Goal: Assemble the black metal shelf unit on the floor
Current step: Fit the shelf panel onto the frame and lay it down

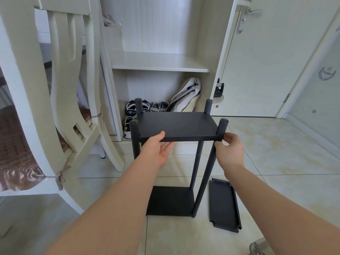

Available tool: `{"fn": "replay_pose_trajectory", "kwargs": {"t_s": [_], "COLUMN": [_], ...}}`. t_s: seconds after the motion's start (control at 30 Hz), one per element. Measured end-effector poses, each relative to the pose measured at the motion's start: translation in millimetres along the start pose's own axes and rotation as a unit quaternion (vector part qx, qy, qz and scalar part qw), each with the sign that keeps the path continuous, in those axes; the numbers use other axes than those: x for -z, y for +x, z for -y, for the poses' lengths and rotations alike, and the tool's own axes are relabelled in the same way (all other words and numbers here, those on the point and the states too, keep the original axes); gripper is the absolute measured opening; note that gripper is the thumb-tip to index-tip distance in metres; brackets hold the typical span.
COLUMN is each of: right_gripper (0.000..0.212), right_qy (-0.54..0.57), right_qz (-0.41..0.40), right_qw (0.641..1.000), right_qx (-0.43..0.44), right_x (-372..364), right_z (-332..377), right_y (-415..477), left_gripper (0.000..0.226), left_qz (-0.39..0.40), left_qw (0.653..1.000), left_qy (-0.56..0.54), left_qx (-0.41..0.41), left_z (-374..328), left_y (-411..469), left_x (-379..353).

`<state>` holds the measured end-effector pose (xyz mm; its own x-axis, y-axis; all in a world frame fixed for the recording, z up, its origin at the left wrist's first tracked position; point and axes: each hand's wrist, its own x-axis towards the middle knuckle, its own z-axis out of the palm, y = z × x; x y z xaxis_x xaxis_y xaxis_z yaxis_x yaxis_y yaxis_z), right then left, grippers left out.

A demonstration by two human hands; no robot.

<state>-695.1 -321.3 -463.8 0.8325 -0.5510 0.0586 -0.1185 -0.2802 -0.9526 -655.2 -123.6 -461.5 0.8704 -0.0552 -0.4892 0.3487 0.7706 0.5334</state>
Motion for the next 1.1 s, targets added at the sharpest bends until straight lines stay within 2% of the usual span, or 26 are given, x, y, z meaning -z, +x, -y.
{"fn": "replay_pose_trajectory", "kwargs": {"t_s": [0.07, 0.17, 0.27, 0.37, 0.47, 0.57, 0.8, 0.93, 1.1], "right_gripper": [0.040, 0.034, 0.030, 0.039, 0.043, 0.031, 0.023, 0.015, 0.011], "right_qy": [0.025, 0.080, 0.135, 0.204, 0.269, 0.288, 0.280, 0.255, 0.233], "right_qz": [-0.003, -0.014, 0.068, 0.136, 0.132, 0.112, 0.087, 0.072, 0.067], "right_qw": [0.999, 0.982, 0.949, 0.931, 0.919, 0.914, 0.899, 0.902, 0.907], "right_qx": [-0.033, -0.170, -0.277, -0.270, -0.257, -0.262, -0.325, -0.342, -0.344], "right_x": [0, -2, -5, -15, -28, -39, -52, -59, -68], "right_z": [-1, -5, -3, 0, 5, 5, -23, -46, -65], "right_y": [2, 2, -11, -18, -21, -19, -14, -14, -14], "left_gripper": [0.025, 0.023, 0.023, 0.023, 0.019, 0.016, 0.017, 0.021, 0.025], "left_qz": [-0.002, 0.000, 0.001, -0.003, -0.009, -0.018, -0.057, -0.099, -0.130], "left_qw": [1.000, 1.000, 1.000, 1.000, 0.999, 0.999, 0.992, 0.979, 0.976], "left_qy": [0.007, 0.007, 0.007, 0.016, 0.037, 0.049, 0.104, 0.164, 0.166], "left_qx": [0.004, 0.002, 0.002, 0.003, 0.007, 0.014, 0.043, 0.067, 0.061], "left_z": [0, 0, 1, 2, 4, 8, 27, 44, 62], "left_y": [0, 1, 3, 6, 9, 12, 21, 32, 46], "left_x": [1, 2, 5, 10, 15, 21, 45, 64, 82]}}
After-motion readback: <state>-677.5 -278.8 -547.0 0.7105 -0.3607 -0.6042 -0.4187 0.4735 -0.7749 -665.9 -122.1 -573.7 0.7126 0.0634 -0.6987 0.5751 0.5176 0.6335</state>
